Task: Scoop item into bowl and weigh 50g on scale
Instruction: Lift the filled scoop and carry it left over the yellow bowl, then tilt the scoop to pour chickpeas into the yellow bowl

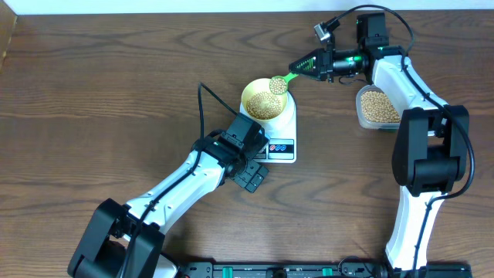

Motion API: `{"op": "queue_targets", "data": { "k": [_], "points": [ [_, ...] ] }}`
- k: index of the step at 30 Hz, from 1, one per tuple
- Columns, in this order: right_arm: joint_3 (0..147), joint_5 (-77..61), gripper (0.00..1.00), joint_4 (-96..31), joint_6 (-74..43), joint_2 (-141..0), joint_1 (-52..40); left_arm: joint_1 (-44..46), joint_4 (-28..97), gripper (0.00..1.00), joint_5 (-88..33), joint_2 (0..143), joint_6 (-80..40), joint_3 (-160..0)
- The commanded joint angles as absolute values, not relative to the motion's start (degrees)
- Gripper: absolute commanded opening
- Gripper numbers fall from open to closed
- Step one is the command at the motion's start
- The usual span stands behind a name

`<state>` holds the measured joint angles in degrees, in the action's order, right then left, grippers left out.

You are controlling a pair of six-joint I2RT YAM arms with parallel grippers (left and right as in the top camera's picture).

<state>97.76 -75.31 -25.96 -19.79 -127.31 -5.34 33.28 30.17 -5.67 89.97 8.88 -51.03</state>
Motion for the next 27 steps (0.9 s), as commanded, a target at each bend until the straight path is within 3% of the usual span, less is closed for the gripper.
{"op": "queue_targets", "data": {
  "k": [1, 27],
  "points": [
    [97.6, -76.47, 0.01, -25.3, -20.6, -127.83, -5.87, 33.3, 30.33, 0.98, -5.56, 90.35, 9.39, -50.83],
    [97.62, -72.62, 0.01, -18.39, -20.78, -127.55, -10.44, 33.3, 30.33, 0.98, -5.56, 90.35, 9.37, -50.83]
  ]
}}
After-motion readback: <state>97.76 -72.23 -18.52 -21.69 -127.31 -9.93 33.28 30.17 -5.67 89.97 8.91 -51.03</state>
